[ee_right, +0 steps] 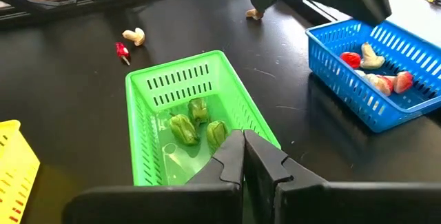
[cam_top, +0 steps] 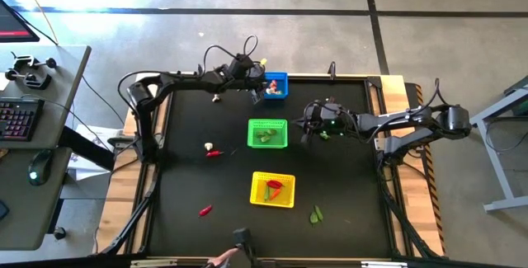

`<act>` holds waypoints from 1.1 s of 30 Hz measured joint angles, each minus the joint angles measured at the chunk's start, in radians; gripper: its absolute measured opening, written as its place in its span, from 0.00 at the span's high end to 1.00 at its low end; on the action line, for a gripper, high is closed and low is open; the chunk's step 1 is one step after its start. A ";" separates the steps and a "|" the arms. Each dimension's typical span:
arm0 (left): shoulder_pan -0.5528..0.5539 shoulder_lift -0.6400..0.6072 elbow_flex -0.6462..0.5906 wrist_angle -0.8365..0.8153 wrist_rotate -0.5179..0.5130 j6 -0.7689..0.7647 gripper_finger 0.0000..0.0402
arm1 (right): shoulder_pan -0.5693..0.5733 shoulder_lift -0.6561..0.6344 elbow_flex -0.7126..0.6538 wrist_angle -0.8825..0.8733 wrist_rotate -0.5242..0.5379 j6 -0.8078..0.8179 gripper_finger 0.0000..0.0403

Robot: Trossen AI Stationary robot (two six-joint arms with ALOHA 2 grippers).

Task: Sort produce into baskets
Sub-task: Put the green chili pepper into the green bin

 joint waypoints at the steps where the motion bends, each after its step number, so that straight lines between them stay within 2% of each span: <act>1: -0.007 -0.009 -0.013 0.029 0.000 0.000 0.90 | 0.001 0.000 0.000 -0.001 0.000 0.000 1.00; 4: -0.026 -0.059 -0.076 0.137 0.001 -0.021 0.98 | 0.002 -0.002 0.000 -0.008 -0.001 0.000 1.00; 10: -0.067 -0.199 -0.227 0.255 0.001 -0.096 0.97 | 0.002 -0.009 0.000 -0.018 0.006 -0.011 1.00; 17: -0.165 -0.371 -0.410 0.361 0.003 -0.127 1.00 | 0.020 -0.009 0.000 -0.193 0.101 0.043 1.00; 24: -0.271 -0.479 -0.580 0.529 -0.011 -0.222 1.00 | 0.094 -0.027 0.048 -0.540 0.135 0.170 1.00; 29: -0.337 -0.494 -0.679 0.668 -0.068 -0.264 1.00 | 0.128 -0.030 0.140 -0.872 0.153 0.280 0.99; 33: -0.378 -0.494 -0.735 0.759 -0.107 -0.282 1.00 | 0.141 -0.030 0.167 -1.022 0.158 0.315 0.94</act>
